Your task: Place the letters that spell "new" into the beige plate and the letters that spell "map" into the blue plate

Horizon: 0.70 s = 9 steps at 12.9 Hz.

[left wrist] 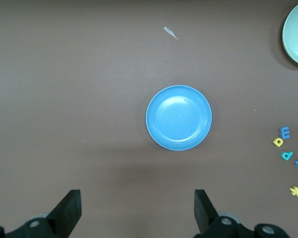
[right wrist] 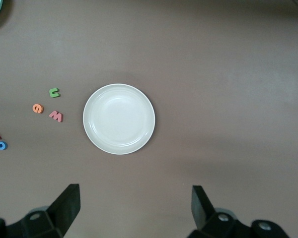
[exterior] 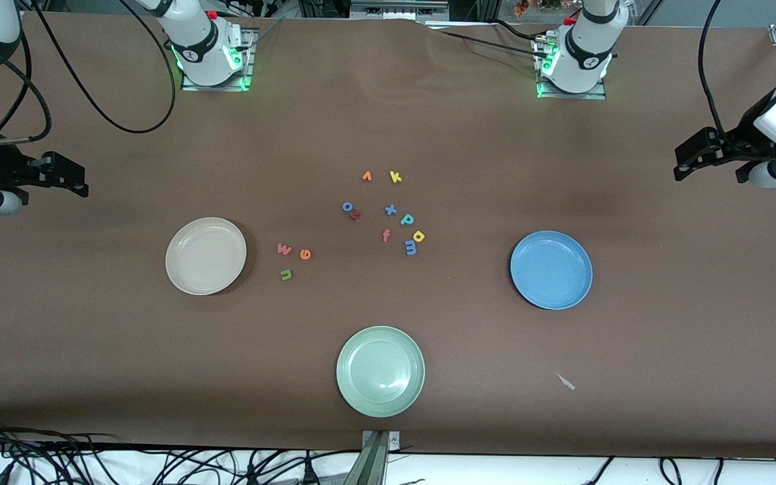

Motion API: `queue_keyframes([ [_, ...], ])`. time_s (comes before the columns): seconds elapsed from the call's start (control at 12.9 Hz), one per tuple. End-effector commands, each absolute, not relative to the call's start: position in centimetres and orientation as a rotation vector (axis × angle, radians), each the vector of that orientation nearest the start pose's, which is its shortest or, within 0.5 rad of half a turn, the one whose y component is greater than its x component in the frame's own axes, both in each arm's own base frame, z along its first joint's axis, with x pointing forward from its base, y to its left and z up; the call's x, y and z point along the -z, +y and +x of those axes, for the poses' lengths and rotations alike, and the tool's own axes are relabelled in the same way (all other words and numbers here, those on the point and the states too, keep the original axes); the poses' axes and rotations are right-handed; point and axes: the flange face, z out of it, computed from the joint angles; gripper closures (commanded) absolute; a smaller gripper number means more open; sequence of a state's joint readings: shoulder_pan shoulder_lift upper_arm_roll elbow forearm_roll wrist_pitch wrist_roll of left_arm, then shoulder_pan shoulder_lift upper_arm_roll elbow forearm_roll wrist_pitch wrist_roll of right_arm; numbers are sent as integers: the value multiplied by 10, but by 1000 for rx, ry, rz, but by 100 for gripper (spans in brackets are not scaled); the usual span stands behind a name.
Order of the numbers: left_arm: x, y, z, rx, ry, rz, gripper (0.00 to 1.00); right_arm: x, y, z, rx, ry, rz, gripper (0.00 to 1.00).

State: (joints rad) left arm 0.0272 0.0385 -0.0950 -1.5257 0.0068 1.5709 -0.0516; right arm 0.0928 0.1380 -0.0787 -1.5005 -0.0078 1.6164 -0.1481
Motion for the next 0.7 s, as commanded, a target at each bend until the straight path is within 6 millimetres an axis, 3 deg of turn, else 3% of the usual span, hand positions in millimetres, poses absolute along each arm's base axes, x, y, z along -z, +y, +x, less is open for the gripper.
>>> queue_keyframes([
  [0.0, -630, -35, 567, 5, 34, -3145, 0, -586, 14, 601, -19, -224, -3164, 1],
  [0.62, -629, -37, 568, 2, 41, -3145, 0, -588, 16, 603, -11, -228, -3160, 1],
])
